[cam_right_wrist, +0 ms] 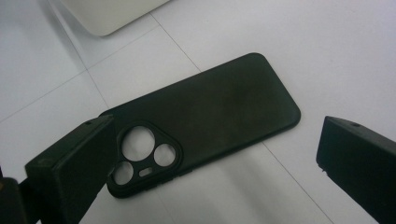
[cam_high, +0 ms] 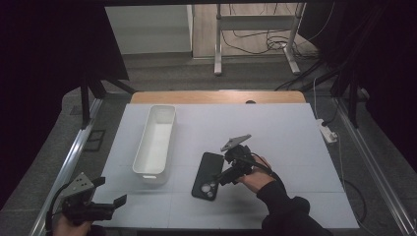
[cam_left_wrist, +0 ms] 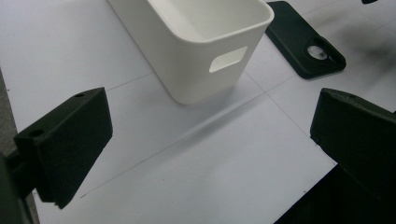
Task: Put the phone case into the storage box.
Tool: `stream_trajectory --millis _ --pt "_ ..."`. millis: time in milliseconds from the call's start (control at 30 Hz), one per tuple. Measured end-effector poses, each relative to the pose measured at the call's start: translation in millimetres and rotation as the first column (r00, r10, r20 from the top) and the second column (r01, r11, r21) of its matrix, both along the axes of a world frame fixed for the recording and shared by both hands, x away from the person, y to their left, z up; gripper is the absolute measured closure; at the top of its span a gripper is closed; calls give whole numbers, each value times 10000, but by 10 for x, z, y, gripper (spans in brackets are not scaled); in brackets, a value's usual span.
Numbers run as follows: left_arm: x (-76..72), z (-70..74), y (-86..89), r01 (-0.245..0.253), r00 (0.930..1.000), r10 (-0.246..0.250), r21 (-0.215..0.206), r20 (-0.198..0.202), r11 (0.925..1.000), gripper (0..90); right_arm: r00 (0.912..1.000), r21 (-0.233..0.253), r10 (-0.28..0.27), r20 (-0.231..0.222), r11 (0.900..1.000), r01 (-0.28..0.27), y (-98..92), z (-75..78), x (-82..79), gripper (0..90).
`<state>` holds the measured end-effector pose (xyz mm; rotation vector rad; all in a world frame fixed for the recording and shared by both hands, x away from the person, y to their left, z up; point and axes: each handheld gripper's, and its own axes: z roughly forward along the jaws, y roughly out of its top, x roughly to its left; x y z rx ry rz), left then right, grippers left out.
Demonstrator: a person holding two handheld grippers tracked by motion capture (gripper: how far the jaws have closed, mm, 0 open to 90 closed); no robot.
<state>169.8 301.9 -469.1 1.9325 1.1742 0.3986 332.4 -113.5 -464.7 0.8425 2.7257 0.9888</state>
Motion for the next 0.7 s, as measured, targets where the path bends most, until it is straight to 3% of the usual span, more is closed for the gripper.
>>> stream_trajectory --millis 700 --pt "2 -1 4 31 10000 -32 -56 -31 10000 0 9982 -632 592 87 9963 -586 370 -121 105 0"
